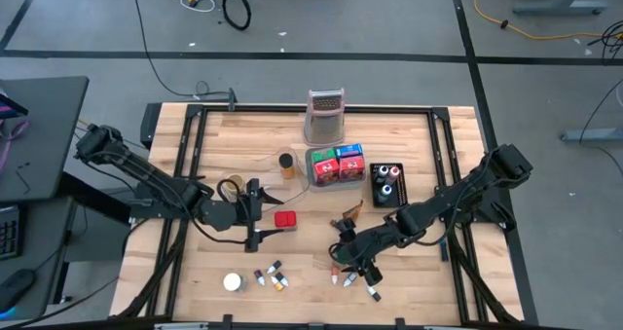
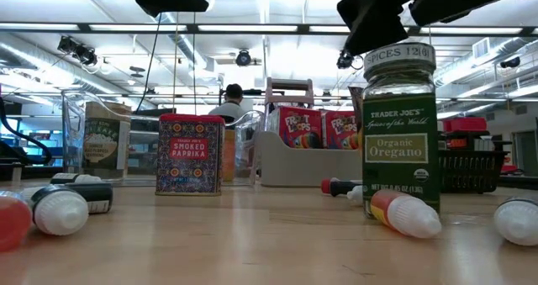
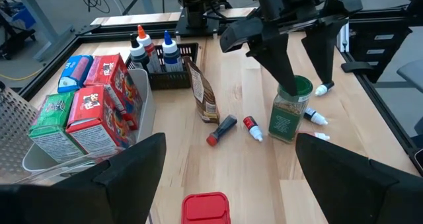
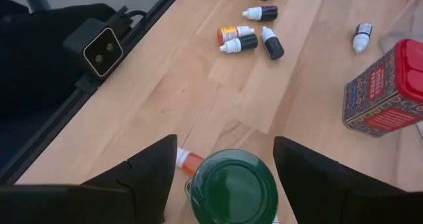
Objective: Pick & Place Kitchen Items
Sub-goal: Put the green seasoning bottle into the transparent bin
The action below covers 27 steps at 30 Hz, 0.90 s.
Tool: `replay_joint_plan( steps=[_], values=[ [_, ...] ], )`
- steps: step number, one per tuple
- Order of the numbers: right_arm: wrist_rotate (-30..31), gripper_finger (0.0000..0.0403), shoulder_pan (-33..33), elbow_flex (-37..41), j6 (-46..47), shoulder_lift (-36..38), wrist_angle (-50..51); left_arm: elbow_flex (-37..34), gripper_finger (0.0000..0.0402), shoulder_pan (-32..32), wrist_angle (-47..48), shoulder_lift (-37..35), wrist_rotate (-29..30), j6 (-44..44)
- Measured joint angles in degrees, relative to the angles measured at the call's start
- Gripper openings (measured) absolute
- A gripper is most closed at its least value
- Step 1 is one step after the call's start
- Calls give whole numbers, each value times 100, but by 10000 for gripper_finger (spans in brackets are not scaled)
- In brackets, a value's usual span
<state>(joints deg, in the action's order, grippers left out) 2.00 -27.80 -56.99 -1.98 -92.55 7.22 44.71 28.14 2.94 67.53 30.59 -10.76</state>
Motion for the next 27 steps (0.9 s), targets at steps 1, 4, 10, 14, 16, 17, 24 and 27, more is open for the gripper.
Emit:
replay_joint_plan(
  steps=[1,4,10,14,16,17,24,27],
  values=[
    [0,261,3,0,2,0,9,0,346,0,0,0,0,0],
    [2,261,31,19,2,0,32,0,346,0,0,0,0,0],
    [-11,261,111,374,194,0,-302,0,346,0,5,0,0,0],
    [-11,261,158,653,223,0,-530,0,346,0,7,0,-2,0],
    [-19,261,190,745,232,0,-704,0,346,0,7,0,-2,0],
    [-19,261,201,780,250,1,-791,0,346,0,9,0,-2,0],
    [-410,245,330,811,289,0,-1032,0,346,0,9,0,-2,0],
    [-493,221,412,811,371,0,-1066,0,346,0,9,0,-2,2]
  ],
)
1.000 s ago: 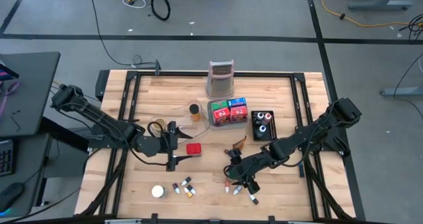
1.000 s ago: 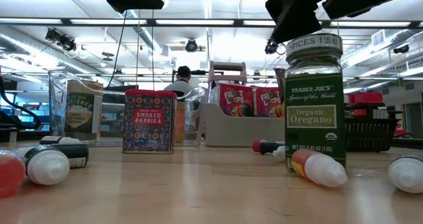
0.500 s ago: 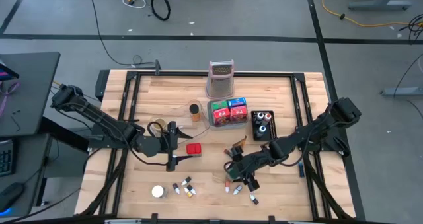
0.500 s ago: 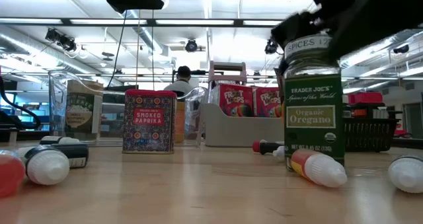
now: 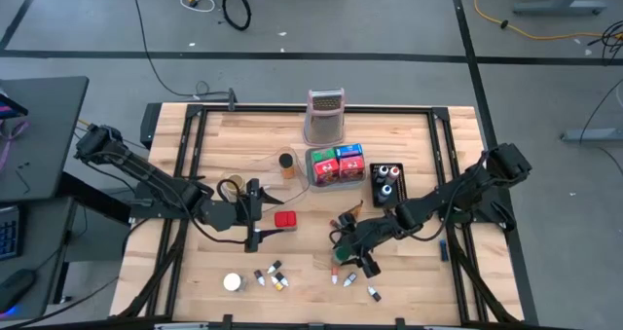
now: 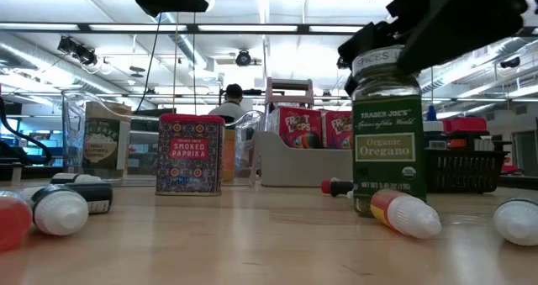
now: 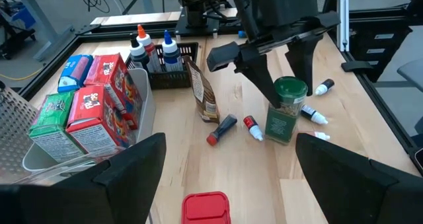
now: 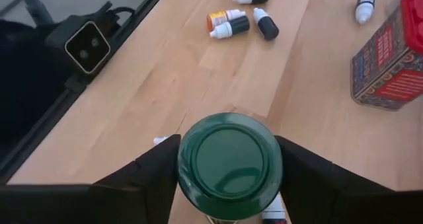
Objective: Pick & Place Kitchen Items
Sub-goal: Put the green seasoning bottle into the transparent bin
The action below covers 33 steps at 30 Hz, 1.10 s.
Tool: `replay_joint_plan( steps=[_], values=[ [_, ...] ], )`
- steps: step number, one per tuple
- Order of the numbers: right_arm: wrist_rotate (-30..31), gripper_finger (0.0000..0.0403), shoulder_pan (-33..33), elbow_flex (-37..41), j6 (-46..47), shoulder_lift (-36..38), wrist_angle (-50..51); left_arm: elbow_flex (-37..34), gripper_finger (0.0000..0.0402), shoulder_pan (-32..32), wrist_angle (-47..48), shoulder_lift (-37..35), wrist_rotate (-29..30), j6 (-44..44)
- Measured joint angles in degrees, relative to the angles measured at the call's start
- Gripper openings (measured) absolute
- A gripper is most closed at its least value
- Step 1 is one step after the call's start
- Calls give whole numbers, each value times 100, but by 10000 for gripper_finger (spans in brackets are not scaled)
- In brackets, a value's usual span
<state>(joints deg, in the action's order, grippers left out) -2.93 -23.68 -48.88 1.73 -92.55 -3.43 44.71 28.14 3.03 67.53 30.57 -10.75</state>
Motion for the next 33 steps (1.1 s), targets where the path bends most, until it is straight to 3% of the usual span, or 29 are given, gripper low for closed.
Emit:
replay_joint_plan(
  steps=[9,18,25,33],
  values=[
    [-121,213,377,-131,-70,15,-843,0,346,0,0,0,1,83],
    [2005,216,909,-1152,-1188,9,-1240,0,346,0,-6,2,2,118],
    [1876,217,1581,-1241,-499,-254,-1227,0,346,0,-80,2,129,248],
    [1500,218,2051,-1241,-365,-833,-1392,0,346,0,-283,2,155,450]
  ],
)
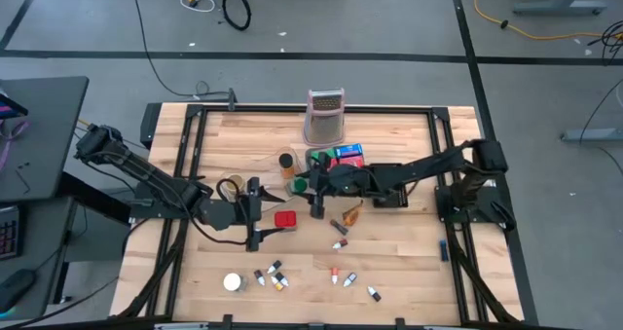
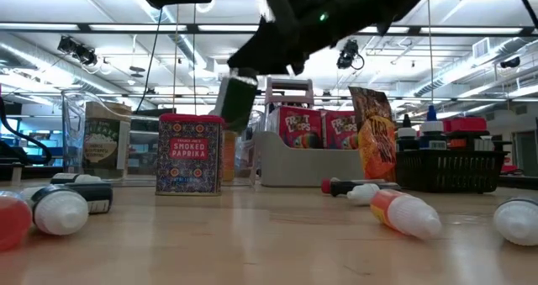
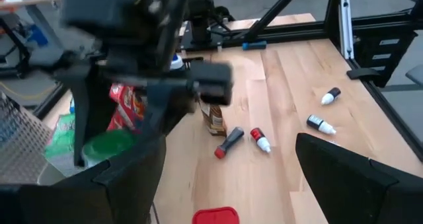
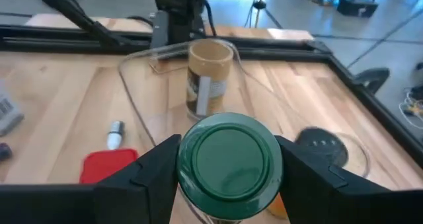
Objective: Pick & Place Kitchen Items
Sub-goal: Put the green seasoning bottle into the transparent bin
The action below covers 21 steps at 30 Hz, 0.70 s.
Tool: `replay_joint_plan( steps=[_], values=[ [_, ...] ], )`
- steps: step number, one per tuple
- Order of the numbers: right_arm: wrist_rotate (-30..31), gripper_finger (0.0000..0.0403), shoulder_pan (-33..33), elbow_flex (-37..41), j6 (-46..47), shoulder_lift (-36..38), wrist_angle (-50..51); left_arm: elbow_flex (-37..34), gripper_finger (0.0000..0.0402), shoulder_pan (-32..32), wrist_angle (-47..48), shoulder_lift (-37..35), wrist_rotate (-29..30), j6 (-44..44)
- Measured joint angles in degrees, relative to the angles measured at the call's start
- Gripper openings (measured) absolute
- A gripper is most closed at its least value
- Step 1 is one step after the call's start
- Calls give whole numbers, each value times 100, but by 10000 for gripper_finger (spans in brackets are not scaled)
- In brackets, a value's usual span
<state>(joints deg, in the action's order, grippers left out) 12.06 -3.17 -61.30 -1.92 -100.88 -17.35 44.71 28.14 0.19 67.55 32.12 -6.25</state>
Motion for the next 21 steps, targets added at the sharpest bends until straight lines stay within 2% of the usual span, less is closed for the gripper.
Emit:
replay_joint_plan(
  steps=[8,21],
  values=[
    [-121,219,433,0,274,-286,188,0,346,0,-25,0,-4,161],
    [-578,240,496,0,-40,-674,-208,0,346,0,-137,2,0,622]
  ],
)
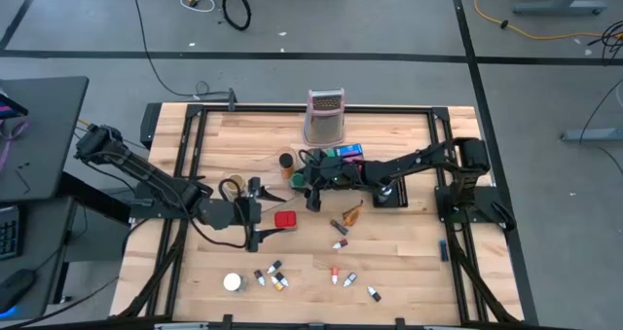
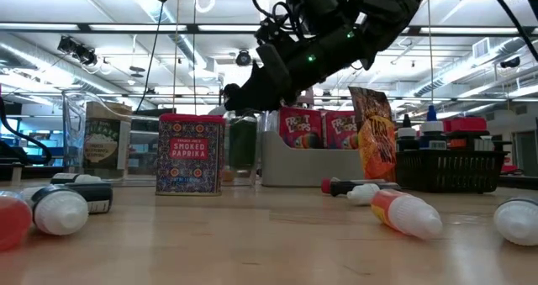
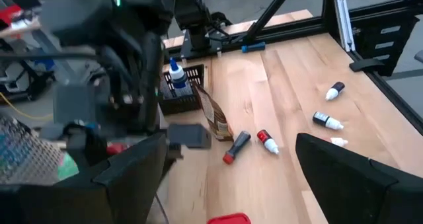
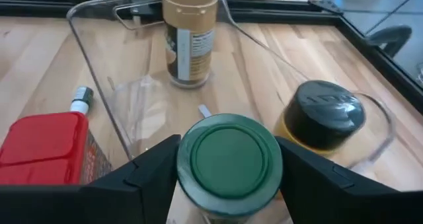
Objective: Pick & Place Kitchen Items
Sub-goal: Put the green seasoning bottle into the transparent bin, then put the white seasoning bottle into the transparent bin
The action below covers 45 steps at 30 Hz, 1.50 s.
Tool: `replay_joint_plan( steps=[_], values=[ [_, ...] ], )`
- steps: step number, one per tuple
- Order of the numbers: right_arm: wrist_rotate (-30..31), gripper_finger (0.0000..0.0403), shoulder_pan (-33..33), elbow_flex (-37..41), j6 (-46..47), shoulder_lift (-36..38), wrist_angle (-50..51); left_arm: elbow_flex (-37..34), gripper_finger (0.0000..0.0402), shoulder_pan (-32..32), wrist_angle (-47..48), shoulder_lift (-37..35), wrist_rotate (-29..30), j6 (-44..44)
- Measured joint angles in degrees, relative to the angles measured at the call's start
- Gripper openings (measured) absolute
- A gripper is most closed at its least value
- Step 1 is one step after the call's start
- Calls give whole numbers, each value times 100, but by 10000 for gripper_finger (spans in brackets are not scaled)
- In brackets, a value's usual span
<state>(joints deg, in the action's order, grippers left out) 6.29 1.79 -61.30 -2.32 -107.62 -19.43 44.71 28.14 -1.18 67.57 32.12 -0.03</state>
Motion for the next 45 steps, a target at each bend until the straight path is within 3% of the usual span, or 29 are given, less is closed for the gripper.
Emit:
replay_joint_plan(
  steps=[10,20,27,35,45],
  values=[
    [11,255,6,-1,-312,-1,-106,0,346,0,6,-1,1,244],
    [14,283,-99,0,-66,-1,-413,0,346,-2,17,-2,-4,-117],
    [-26,277,-604,0,-350,277,-397,0,346,0,29,-2,-31,-740],
    [-586,277,-1308,0,-264,318,-184,0,346,88,23,35,-76,-1060],
    [-575,277,-1684,0,211,318,121,-4,346,398,-548,847,-74,-1805]
  ],
)
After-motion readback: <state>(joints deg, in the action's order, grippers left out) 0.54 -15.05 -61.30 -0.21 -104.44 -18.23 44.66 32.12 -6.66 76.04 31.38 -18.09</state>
